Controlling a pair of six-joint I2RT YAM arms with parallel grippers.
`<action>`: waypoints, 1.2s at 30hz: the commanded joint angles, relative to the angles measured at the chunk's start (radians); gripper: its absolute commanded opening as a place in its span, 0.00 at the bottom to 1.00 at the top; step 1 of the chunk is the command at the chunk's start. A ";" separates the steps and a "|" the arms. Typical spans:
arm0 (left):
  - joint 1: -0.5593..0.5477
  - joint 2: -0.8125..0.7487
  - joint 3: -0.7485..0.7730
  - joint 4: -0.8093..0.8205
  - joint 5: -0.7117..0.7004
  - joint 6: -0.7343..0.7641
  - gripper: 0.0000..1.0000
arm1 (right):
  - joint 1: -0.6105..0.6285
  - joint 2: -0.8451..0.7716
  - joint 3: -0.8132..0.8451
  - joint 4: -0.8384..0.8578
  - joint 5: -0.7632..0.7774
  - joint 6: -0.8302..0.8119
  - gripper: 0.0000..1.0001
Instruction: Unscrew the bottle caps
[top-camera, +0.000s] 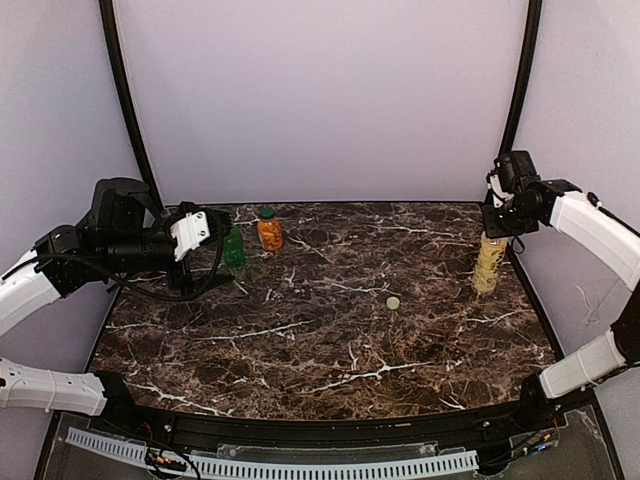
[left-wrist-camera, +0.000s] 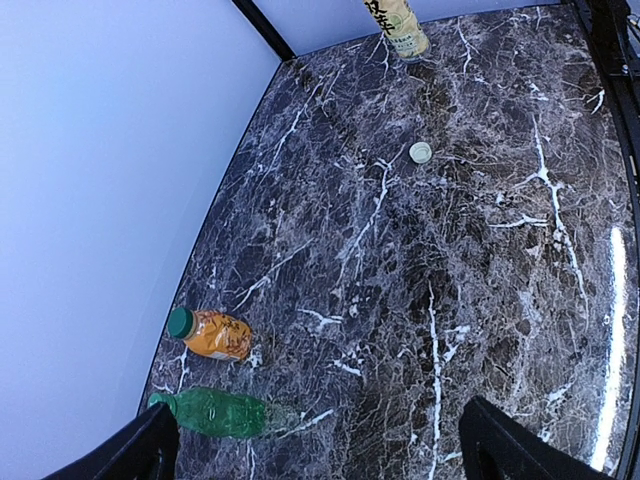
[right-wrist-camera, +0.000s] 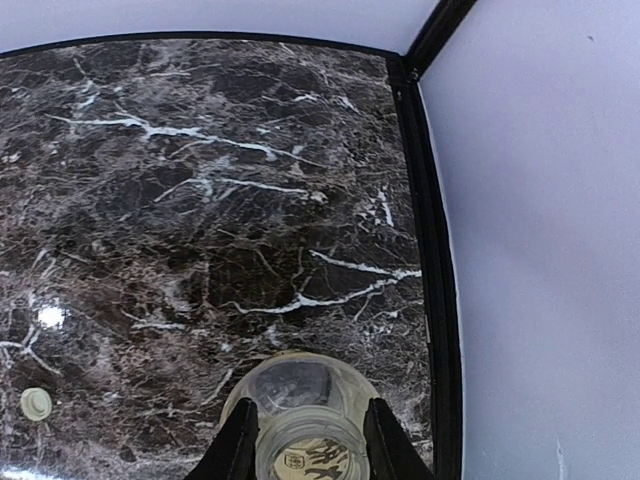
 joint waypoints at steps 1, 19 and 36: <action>0.003 -0.017 -0.017 -0.001 -0.006 0.008 0.99 | -0.074 -0.057 -0.104 0.180 -0.046 -0.007 0.00; 0.003 0.002 0.003 -0.005 0.001 0.023 0.99 | -0.127 -0.152 -0.226 0.226 -0.046 0.007 0.78; 0.071 0.140 0.134 -0.155 -0.230 0.035 0.99 | -0.124 -0.175 0.065 0.114 -0.236 -0.033 0.99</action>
